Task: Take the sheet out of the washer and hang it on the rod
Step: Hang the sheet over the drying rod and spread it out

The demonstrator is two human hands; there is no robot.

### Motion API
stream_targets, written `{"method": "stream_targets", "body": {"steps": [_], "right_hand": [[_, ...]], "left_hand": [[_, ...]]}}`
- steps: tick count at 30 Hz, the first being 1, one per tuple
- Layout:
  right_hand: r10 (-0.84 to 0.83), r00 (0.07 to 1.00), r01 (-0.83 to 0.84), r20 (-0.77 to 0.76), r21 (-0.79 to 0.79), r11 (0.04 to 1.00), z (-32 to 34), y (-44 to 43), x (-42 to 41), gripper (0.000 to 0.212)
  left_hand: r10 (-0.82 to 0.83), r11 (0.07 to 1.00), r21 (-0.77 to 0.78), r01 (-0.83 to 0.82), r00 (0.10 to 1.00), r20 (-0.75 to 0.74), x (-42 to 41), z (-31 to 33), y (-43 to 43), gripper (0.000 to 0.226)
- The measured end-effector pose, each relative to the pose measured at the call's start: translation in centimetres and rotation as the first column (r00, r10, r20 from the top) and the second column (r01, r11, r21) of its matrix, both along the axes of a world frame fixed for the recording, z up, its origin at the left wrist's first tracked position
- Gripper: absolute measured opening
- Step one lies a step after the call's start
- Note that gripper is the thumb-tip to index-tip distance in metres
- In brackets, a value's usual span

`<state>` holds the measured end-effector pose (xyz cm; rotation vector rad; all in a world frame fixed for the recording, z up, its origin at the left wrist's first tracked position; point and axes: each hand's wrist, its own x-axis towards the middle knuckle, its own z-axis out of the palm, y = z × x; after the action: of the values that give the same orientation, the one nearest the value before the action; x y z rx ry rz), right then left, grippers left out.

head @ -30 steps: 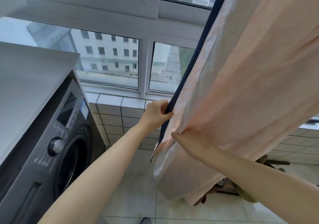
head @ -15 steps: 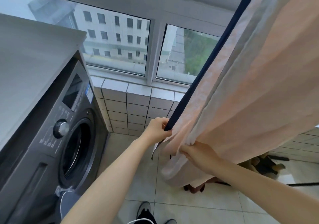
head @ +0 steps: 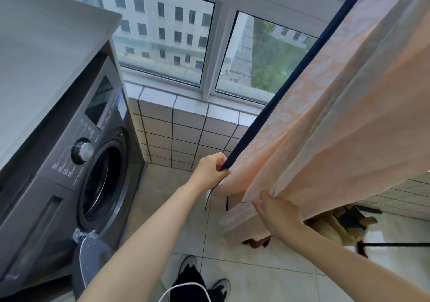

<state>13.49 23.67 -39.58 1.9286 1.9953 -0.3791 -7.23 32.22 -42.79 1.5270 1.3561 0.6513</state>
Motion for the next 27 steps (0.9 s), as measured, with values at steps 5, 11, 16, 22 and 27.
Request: {"method": "stream_targets", "body": {"steps": [5, 11, 16, 22, 27], "right_hand": [[-0.088, 0.978, 0.084, -0.190, -0.032, 0.996, -1.2, -0.3, -0.6, 0.017], [-0.196, 0.879, 0.146, -0.436, -0.144, 0.979, -0.3, 0.5, -2.8, 0.016], [-0.484, 0.604, 0.378, -0.633, -0.307, 0.874, 0.3, 1.8, -3.8, 0.023], [-0.492, 0.643, 0.350, -0.586, -0.346, 0.870, -1.7, 2.7, -3.9, 0.016], [-0.218, 0.816, 0.165, -0.536, -0.145, 0.976, -1.4, 3.1, -3.5, 0.035]], "left_hand": [[-0.025, 0.999, 0.025, 0.025, 1.000, 0.010, 0.3, -0.8, -0.4, 0.007], [-0.022, 0.998, 0.057, 0.028, 0.994, -0.109, 0.2, -2.8, -1.0, 0.010], [-0.090, 0.996, -0.027, 0.086, 0.954, -0.287, 0.0, -3.8, -1.0, 0.028], [-0.044, 0.998, 0.047, 0.050, 0.991, -0.129, 2.2, -2.2, 0.9, 0.008], [-0.062, 0.997, 0.033, 0.071, 0.975, -0.212, 0.2, -4.6, 0.0, 0.010]]}}
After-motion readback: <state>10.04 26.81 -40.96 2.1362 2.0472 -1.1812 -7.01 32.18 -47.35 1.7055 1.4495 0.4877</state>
